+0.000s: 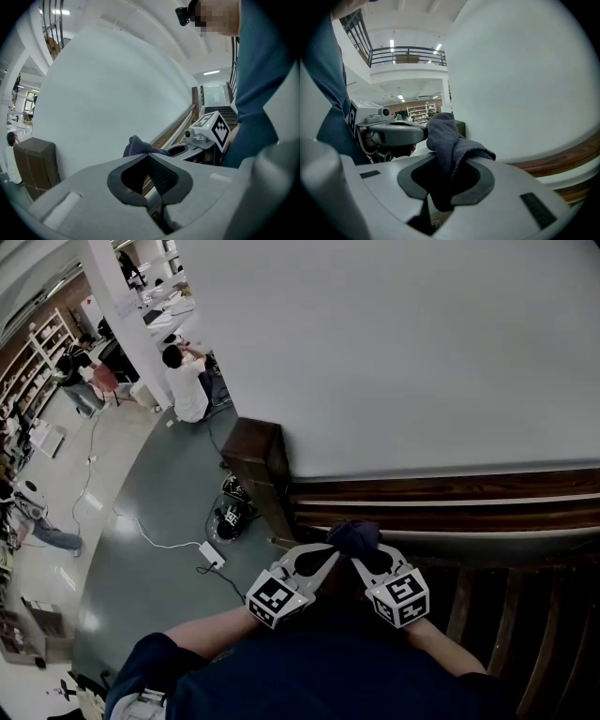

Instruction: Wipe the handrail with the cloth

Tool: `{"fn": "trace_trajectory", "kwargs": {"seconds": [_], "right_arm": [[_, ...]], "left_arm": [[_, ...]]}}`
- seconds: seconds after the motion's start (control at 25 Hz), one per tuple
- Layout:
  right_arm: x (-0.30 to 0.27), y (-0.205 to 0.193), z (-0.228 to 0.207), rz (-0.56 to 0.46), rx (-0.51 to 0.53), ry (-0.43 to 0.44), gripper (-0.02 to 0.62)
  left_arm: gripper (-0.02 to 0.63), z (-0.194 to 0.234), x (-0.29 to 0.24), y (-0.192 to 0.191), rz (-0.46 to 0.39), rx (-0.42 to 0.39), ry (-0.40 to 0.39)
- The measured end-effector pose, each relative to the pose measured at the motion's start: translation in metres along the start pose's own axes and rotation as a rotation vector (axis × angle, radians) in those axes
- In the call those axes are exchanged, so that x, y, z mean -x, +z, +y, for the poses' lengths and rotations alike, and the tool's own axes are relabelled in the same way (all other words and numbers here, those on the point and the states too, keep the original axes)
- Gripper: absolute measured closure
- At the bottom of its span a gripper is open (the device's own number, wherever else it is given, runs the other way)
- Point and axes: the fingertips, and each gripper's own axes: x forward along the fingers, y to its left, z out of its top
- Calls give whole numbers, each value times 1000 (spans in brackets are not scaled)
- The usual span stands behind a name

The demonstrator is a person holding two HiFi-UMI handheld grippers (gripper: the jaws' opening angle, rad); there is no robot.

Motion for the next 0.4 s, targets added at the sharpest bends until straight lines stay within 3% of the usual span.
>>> {"fn": "trace_trajectory", "kwargs": {"seconds": [0.4], "right_arm": [[-3, 2, -1, 3, -7, 1, 508]], "left_arm": [[604, 6, 1, 2, -2, 7, 7]]}}
